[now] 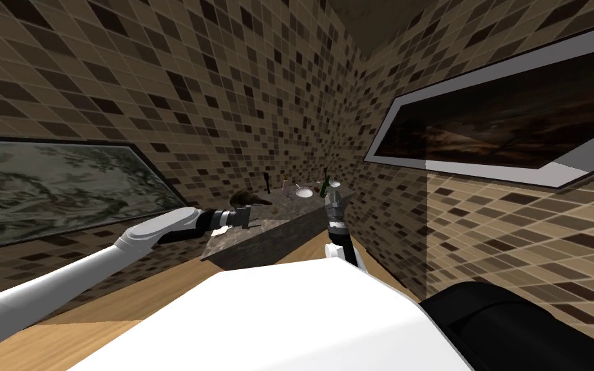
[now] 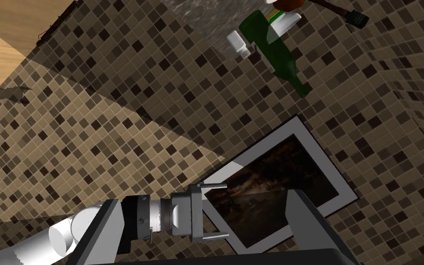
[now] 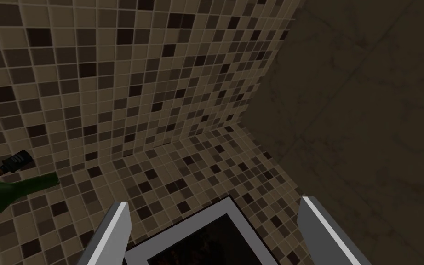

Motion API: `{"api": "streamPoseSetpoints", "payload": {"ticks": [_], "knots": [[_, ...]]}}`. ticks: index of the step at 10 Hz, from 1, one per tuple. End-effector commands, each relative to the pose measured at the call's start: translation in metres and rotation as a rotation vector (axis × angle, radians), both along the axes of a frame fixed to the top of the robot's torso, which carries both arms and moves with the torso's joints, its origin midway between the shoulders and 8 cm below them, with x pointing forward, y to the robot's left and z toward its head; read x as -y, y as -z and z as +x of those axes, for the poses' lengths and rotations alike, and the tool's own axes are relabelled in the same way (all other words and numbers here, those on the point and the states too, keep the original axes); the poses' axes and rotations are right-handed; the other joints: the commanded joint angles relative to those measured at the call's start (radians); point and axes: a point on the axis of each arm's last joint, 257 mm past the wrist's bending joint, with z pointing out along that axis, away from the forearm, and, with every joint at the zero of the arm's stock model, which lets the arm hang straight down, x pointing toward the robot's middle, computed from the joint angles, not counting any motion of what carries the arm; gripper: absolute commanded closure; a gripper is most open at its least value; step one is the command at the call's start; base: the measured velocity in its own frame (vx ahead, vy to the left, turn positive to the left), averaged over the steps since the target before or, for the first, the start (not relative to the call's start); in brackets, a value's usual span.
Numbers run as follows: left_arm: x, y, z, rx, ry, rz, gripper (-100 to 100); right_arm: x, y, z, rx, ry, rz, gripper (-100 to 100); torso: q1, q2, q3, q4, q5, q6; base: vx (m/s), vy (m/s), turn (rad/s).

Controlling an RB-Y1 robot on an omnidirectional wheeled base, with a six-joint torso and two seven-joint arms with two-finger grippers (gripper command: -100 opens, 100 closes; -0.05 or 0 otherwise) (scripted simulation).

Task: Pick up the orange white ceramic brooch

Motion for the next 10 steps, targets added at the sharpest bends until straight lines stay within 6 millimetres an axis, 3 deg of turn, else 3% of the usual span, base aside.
{"api": "streamPoseSetpoints", "payload": {"ticks": [1,2,3,4,5,6,7,8,9,10], "knots": [[-0.009,0.017,-0.004,0.015,0.01,0.078,-100,0.0,0.0,0.0,0.0,0.0,0.0,0,0.0,0.0,0.0,0.0,0.0,0.0,0.002,-0.004,-0.143],[-0.028,0.034,-0.004,0.018,0.02,0.165,-100,0.0,0.0,0.0,0.0,0.0,0.0,0,0.0,0.0,0.0,0.0,0.0,-0.001,0.002,-0.018,-0.306],[-0.03,0.039,-0.003,0.027,0.023,0.19,-100,0.0,0.0,0.0,0.0,0.0,0.0,0,-0.001,0.0,0.0,0.0,0.0,0.0,0.005,-0.013,-0.157],[-0.051,0.056,-0.004,0.027,0.033,0.279,-100,0.0,0.0,0.0,0.0,0.0,0.0,0,0.0,0.0,0.0,0.0,0.0,-0.001,0.019,-0.032,-0.282],[-0.054,0.059,-0.004,0.035,0.036,0.3,-100,0.0,0.0,0.0,0.0,0.0,0.0,0,-0.002,-0.001,0.0,0.0,0.0,0.0,0.016,-0.024,-0.172],[-0.077,0.075,-0.007,0.03,0.046,0.386,-100,0.0,0.0,0.0,0.0,0.0,0.0,0,-0.001,-0.001,0.0,0.0,0.0,-0.001,0.02,-0.042,-0.284],[-0.08,0.078,-0.007,0.036,0.05,0.407,-100,0.0,0.0,0.0,0.0,0.0,0.0,0,-0.002,-0.001,-0.001,0.0,0.0,0.0,0.019,-0.032,-0.172],[-0.105,0.094,-0.01,0.029,0.063,0.497,-100,0.0,0.0,0.0,0.0,0.0,0.0,0,-0.002,-0.001,-0.001,0.0,0.0,-0.001,0.026,-0.049,-0.301],[-0.107,0.096,-0.01,0.033,0.065,0.51,-100,0.0,0.0,0.0,0.0,0.0,0.0,0,-0.003,-0.001,-0.001,0.0,0.0,-0.001,0.022,-0.037,-0.153],[-0.135,0.111,-0.016,0.023,0.08,0.602,-100,0.0,0.0,0.0,0.0,0.0,0.0,0,-0.002,-0.001,-0.001,0.0,-0.001,-0.001,0.035,-0.052,-0.232]]}}
